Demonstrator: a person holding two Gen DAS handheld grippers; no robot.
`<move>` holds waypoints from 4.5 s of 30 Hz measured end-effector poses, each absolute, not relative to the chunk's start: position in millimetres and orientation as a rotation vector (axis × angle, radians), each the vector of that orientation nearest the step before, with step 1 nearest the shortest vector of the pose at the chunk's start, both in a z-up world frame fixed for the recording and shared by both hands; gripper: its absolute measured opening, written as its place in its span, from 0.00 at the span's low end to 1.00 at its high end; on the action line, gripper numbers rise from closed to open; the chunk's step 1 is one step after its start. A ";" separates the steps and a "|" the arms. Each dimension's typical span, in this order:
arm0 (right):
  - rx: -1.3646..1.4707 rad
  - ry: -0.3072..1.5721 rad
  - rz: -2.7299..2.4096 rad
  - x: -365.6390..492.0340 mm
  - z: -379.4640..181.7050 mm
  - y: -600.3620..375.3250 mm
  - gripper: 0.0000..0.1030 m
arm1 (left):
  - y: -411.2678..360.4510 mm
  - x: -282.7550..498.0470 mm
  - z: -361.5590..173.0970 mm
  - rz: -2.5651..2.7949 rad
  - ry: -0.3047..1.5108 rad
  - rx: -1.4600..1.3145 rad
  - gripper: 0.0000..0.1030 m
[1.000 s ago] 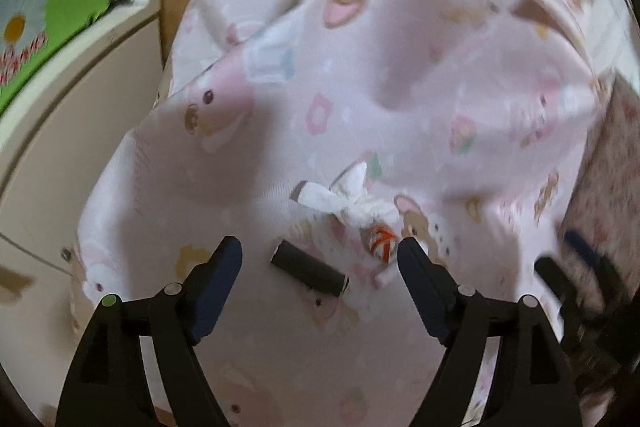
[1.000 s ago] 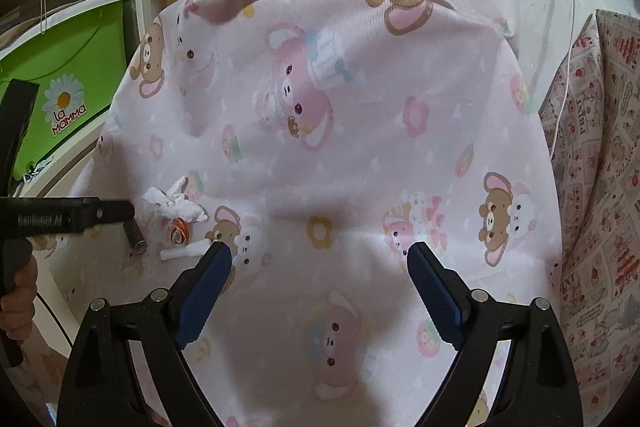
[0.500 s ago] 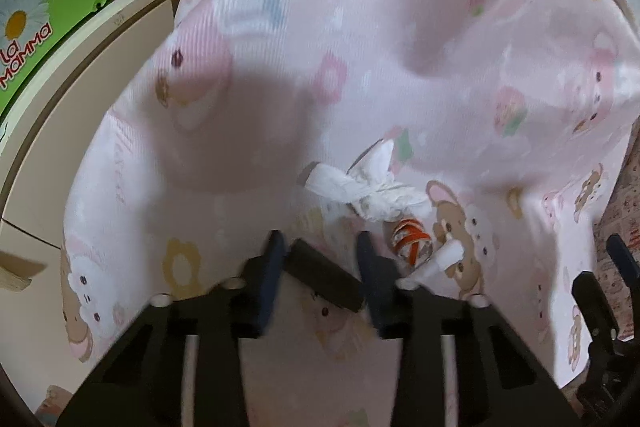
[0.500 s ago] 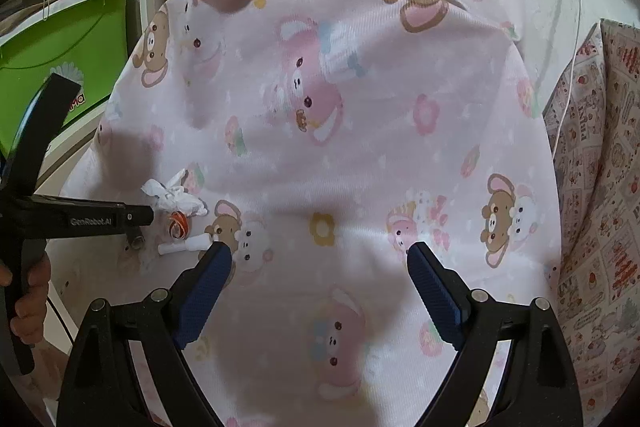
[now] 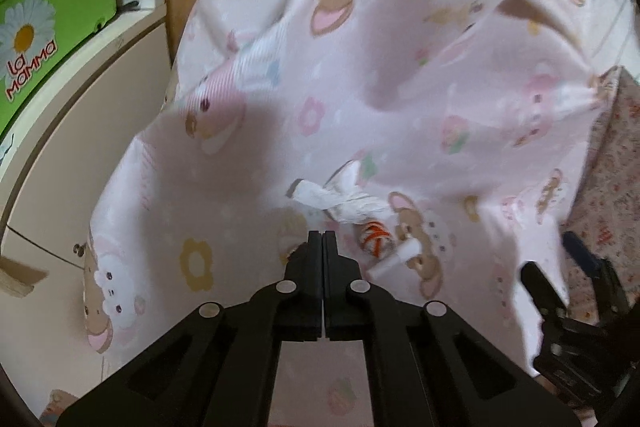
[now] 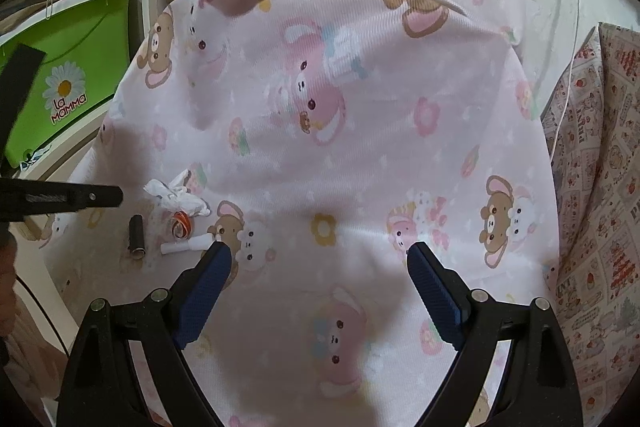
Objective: Collect trash
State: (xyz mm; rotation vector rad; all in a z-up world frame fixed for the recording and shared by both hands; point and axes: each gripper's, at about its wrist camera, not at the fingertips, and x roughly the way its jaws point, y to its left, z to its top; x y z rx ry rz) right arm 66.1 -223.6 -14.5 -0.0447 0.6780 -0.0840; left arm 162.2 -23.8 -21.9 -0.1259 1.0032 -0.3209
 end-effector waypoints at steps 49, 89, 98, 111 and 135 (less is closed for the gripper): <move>-0.084 0.883 0.174 126.3 -60.3 -141.8 0.89 | -8.3 149.1 15.6 -0.092 0.810 -0.039 0.11; 0.013 0.790 -0.025 -10.1 4.0 -199.2 0.53 | 5.2 51.9 14.6 -0.196 0.771 -0.064 0.11; 0.075 0.801 -0.030 -28.1 9.8 -198.2 0.53 | 0.2 25.8 10.3 -0.192 0.741 -0.015 0.11; 0.009 0.739 0.052 -43.3 -0.4 -189.6 0.53 | -7.9 14.2 -4.8 -0.228 0.769 -0.029 0.11; 0.312 0.962 0.106 -26.5 -37.2 -210.5 0.53 | -16.4 2.4 -58.2 -0.188 1.010 -0.112 0.11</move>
